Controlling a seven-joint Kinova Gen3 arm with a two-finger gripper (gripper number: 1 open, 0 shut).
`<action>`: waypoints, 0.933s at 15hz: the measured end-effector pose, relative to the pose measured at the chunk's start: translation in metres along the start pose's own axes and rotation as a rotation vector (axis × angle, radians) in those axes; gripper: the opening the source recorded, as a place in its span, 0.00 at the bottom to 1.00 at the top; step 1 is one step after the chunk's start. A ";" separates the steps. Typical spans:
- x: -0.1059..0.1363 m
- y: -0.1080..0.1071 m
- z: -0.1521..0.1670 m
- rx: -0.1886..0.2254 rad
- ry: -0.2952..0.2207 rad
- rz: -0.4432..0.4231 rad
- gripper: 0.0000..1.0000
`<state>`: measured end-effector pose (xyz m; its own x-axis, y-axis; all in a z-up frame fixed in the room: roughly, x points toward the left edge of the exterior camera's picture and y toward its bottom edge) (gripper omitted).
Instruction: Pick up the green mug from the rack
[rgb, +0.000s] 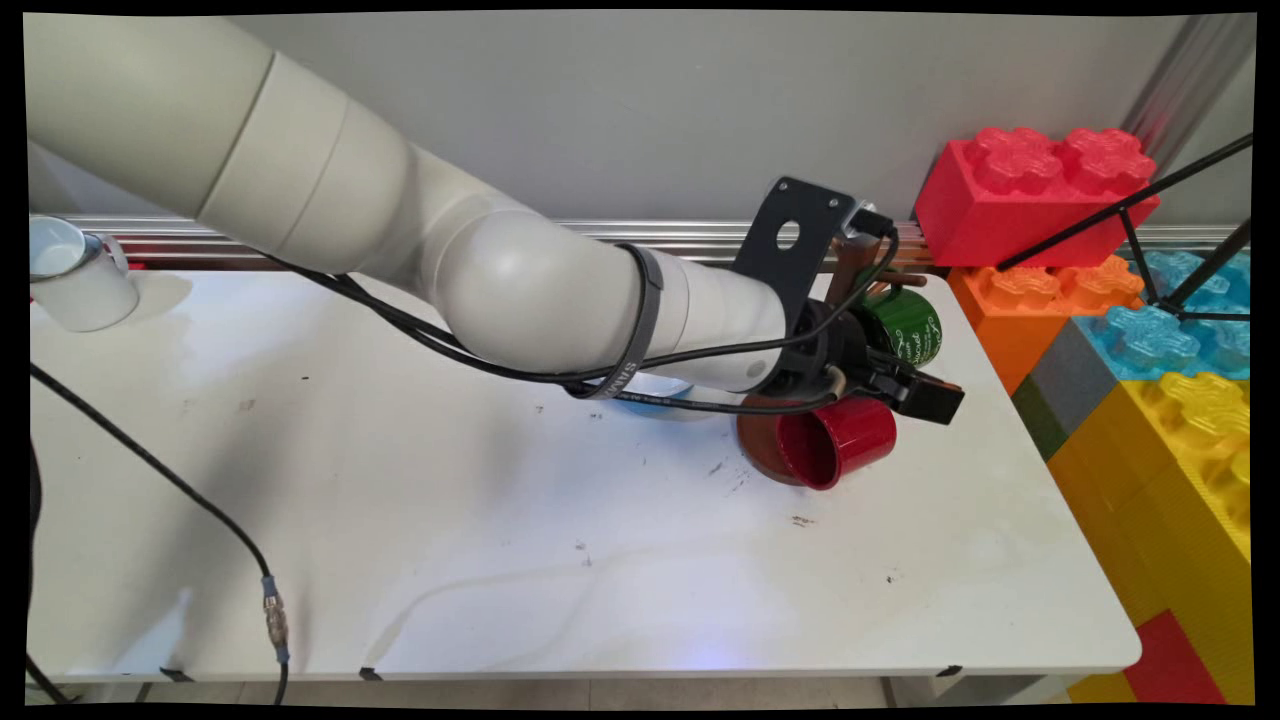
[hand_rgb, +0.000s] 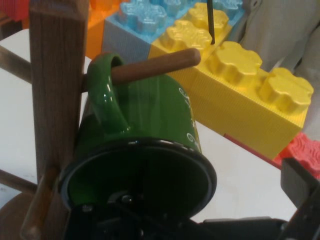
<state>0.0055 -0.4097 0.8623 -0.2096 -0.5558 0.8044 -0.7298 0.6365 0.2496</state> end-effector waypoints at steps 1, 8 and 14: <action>0.000 0.000 0.001 -0.002 0.004 -0.006 1.00; -0.004 0.001 0.006 -0.014 0.036 -0.059 1.00; -0.008 -0.001 0.007 -0.015 0.051 -0.093 1.00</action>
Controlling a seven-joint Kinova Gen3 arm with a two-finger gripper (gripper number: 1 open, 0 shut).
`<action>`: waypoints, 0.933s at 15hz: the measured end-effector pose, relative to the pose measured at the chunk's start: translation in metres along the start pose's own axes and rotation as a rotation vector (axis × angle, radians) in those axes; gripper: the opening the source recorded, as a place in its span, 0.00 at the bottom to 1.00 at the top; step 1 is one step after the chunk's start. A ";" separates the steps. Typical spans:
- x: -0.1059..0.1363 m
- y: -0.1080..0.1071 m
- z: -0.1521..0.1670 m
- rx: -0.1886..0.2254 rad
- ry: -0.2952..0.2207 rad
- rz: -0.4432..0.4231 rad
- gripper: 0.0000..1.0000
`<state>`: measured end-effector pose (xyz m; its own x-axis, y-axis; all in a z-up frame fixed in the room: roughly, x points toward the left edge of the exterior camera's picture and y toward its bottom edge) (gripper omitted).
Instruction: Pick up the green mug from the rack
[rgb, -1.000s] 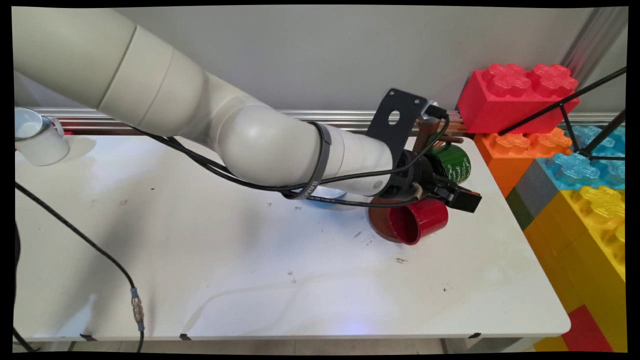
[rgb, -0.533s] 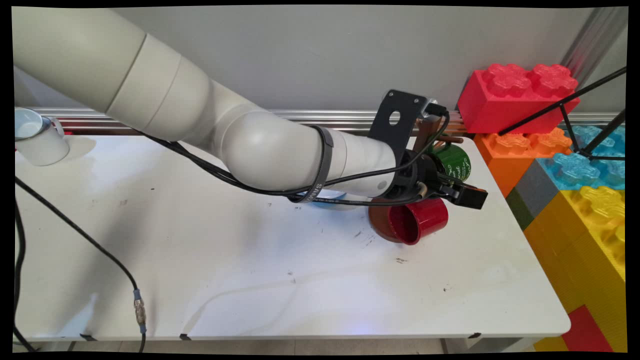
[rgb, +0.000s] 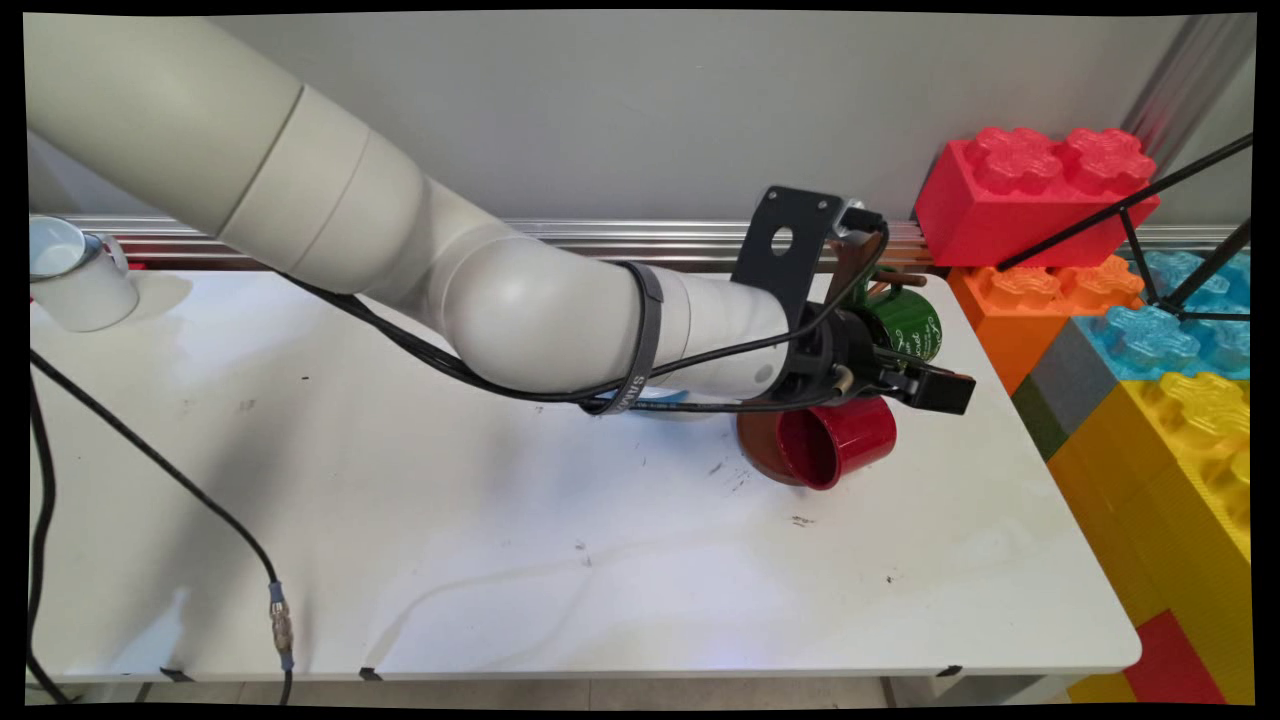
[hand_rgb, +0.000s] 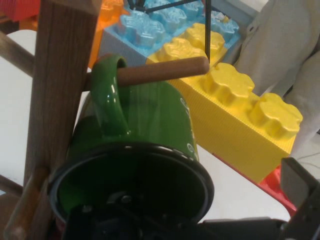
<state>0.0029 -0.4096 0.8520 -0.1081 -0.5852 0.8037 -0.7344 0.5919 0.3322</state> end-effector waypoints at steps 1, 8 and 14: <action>0.000 0.000 0.000 0.000 0.003 -0.005 1.00; -0.001 -0.004 -0.002 0.010 0.016 -0.019 0.00; -0.001 -0.008 -0.004 0.023 0.020 -0.025 0.00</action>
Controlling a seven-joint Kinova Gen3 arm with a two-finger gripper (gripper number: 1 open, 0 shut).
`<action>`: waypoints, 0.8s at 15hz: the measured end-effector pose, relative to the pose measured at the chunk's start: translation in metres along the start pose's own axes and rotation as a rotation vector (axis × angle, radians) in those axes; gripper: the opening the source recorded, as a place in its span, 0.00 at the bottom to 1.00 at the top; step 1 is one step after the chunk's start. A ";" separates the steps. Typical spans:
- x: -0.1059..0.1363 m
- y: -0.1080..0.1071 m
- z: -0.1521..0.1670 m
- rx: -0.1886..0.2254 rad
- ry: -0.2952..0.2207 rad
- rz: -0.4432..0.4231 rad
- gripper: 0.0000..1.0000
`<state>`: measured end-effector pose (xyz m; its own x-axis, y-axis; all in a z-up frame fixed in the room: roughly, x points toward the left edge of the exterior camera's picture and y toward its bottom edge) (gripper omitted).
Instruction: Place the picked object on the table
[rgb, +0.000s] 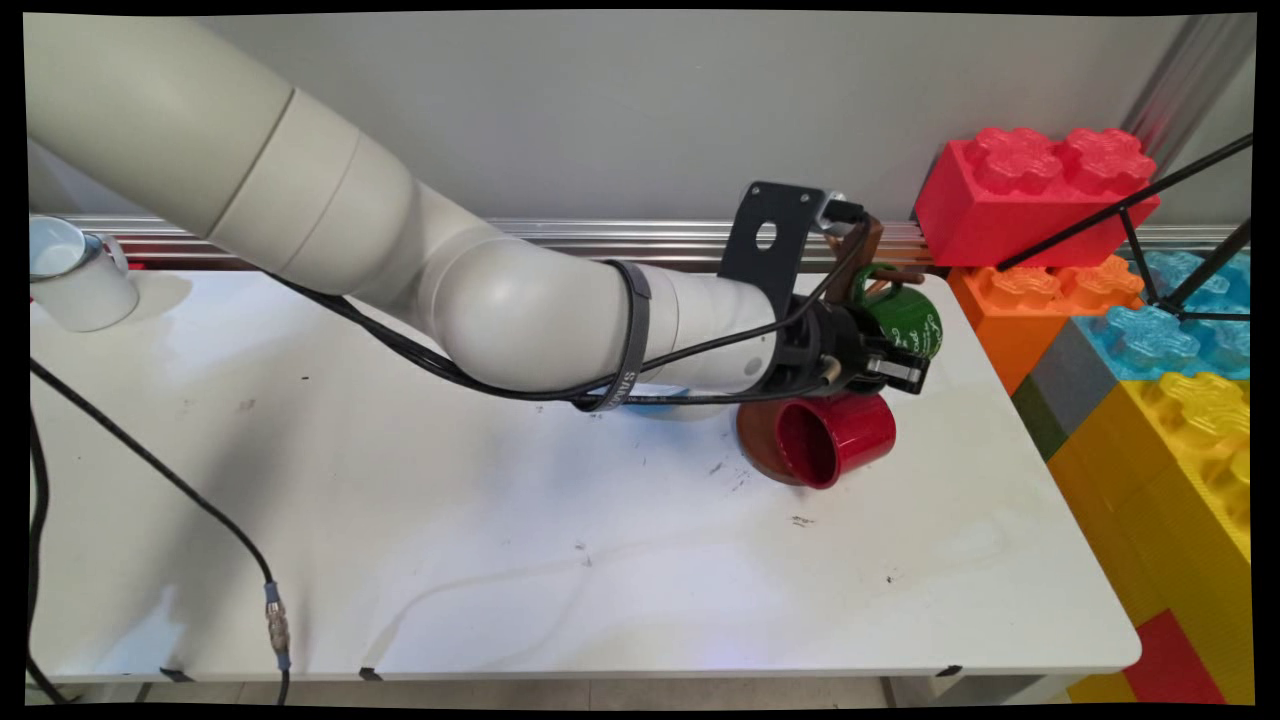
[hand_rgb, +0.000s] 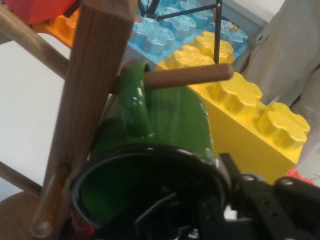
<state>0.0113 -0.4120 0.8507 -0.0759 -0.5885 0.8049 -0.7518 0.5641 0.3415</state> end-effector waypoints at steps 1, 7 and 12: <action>0.000 -0.001 0.000 0.002 0.000 -0.001 0.00; -0.001 -0.004 -0.006 0.009 -0.004 -0.007 0.00; -0.002 -0.005 -0.012 0.003 -0.009 -0.008 0.00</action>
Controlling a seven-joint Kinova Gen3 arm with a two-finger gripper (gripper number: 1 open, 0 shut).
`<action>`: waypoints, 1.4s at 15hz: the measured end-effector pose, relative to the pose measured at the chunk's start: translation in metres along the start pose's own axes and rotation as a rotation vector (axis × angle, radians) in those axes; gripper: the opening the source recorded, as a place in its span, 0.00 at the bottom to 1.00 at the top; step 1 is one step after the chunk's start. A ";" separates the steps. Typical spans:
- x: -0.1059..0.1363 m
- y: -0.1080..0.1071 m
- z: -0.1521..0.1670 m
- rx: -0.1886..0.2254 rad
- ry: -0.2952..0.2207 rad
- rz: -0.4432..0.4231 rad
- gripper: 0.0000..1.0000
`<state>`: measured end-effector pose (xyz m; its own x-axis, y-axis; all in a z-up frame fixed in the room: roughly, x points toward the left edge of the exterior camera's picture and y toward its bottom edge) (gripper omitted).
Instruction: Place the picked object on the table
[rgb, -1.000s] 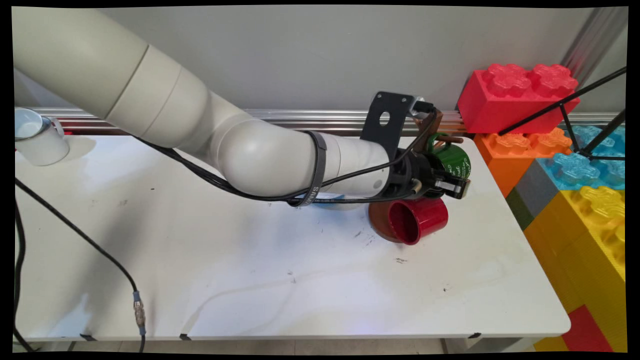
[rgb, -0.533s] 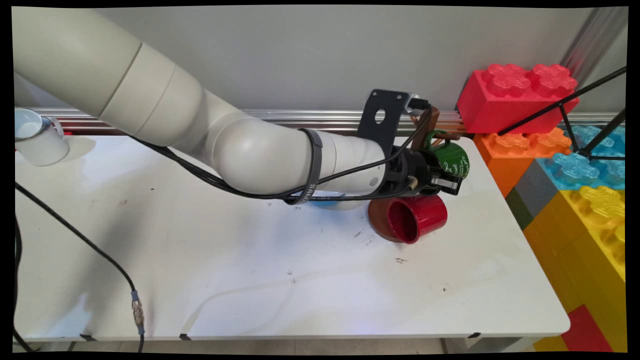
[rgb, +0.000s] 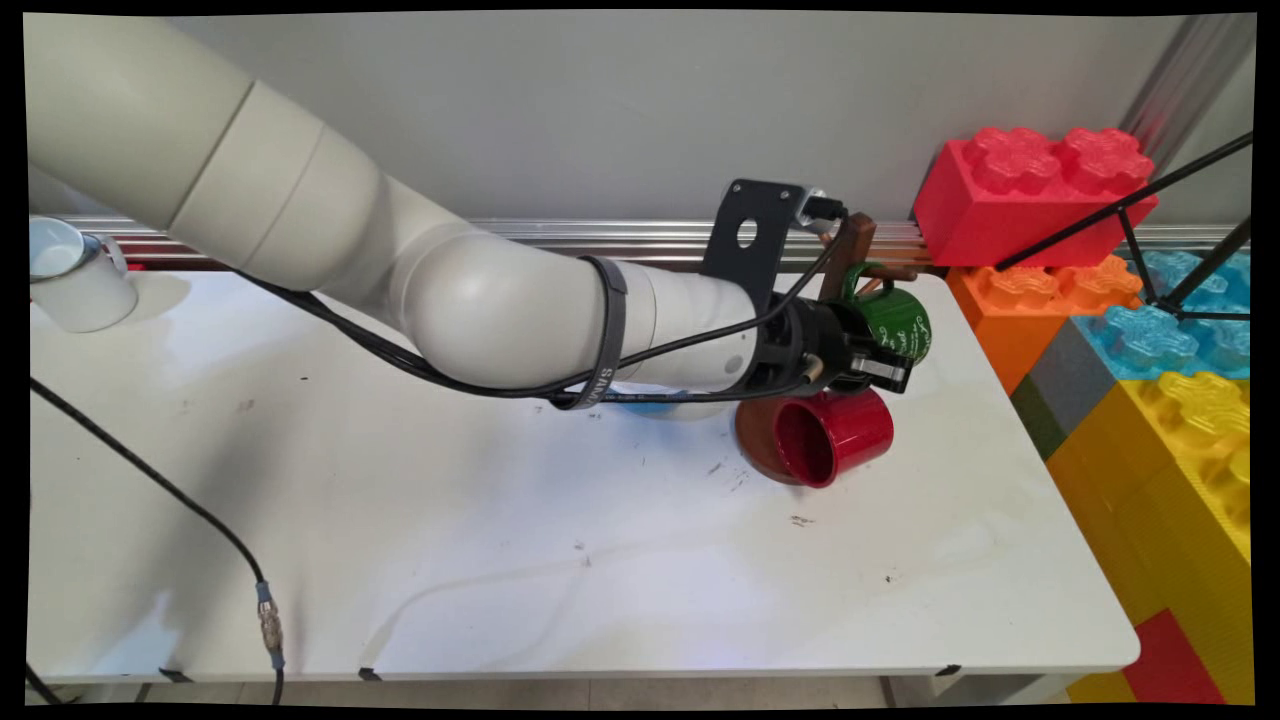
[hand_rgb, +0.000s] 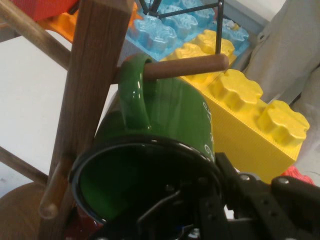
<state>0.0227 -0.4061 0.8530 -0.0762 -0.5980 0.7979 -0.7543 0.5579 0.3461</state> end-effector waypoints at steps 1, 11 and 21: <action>0.000 0.000 -0.001 -0.002 0.000 -0.001 0.00; 0.004 0.004 -0.008 -0.028 0.005 -0.004 0.00; 0.012 0.014 -0.009 -0.071 0.022 0.003 0.00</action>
<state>0.0168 -0.4006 0.8717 -0.0632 -0.5837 0.8095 -0.7059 0.5995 0.3771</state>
